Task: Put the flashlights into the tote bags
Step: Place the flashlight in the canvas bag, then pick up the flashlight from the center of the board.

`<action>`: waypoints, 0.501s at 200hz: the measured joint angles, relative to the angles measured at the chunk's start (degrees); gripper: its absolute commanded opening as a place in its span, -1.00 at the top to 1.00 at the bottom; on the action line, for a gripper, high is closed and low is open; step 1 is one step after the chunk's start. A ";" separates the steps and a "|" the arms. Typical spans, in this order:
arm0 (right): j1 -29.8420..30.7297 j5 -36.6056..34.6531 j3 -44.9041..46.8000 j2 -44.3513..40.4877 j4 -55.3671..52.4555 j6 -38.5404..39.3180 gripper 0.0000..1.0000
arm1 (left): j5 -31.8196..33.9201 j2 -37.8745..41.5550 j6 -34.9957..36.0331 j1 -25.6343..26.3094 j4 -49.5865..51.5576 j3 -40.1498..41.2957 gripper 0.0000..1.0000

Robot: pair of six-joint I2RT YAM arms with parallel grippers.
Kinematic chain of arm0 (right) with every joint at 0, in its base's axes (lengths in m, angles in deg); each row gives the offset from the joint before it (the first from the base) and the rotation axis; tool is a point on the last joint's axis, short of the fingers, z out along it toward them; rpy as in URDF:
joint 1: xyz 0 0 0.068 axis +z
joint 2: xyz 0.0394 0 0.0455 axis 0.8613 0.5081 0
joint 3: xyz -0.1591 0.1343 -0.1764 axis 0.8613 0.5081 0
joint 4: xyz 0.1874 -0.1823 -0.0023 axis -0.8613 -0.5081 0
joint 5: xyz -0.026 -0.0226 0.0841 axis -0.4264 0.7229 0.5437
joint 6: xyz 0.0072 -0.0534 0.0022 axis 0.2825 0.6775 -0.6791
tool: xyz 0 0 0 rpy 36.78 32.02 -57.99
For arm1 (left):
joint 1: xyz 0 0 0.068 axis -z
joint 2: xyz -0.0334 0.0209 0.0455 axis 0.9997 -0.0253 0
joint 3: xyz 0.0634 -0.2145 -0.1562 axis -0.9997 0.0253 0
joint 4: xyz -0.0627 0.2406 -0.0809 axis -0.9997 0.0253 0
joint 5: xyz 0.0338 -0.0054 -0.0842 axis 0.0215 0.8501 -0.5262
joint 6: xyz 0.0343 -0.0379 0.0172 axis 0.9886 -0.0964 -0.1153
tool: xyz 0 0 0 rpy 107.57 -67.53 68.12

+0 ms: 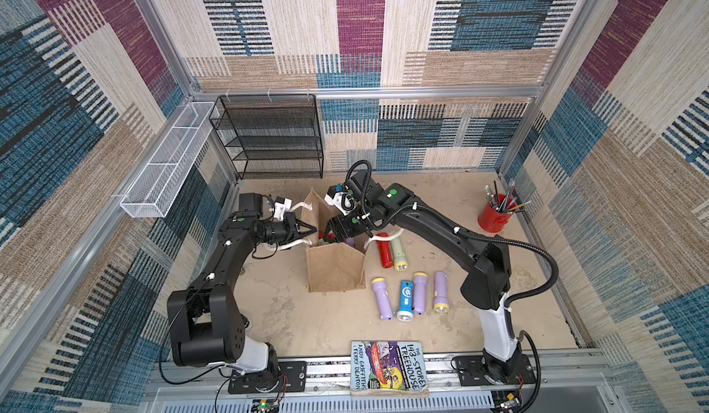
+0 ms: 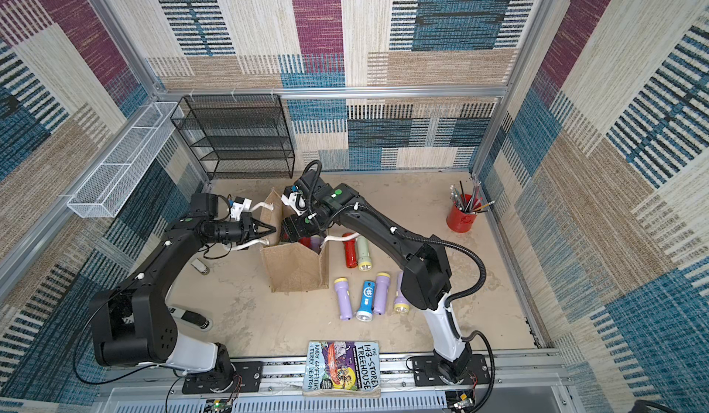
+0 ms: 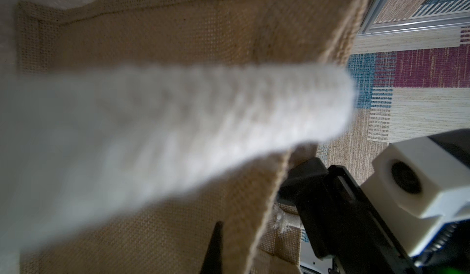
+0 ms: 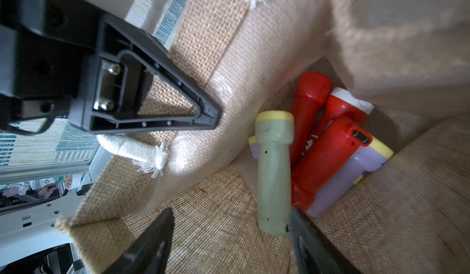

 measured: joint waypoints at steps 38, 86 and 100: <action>-1.86 0.20 1.18 -6.12 3.52 -1.07 -0.47 | 0.96 -0.42 0.17 -0.02 0.81 -0.35 0.95; -6.88 -1.16 12.07 -18.27 10.51 -2.95 -0.48 | 1.97 -0.61 0.44 -0.15 1.29 -0.57 0.95; -9.68 -2.10 18.25 -23.43 13.03 -4.52 -0.49 | 1.99 -0.61 0.44 -0.17 1.29 -0.61 0.95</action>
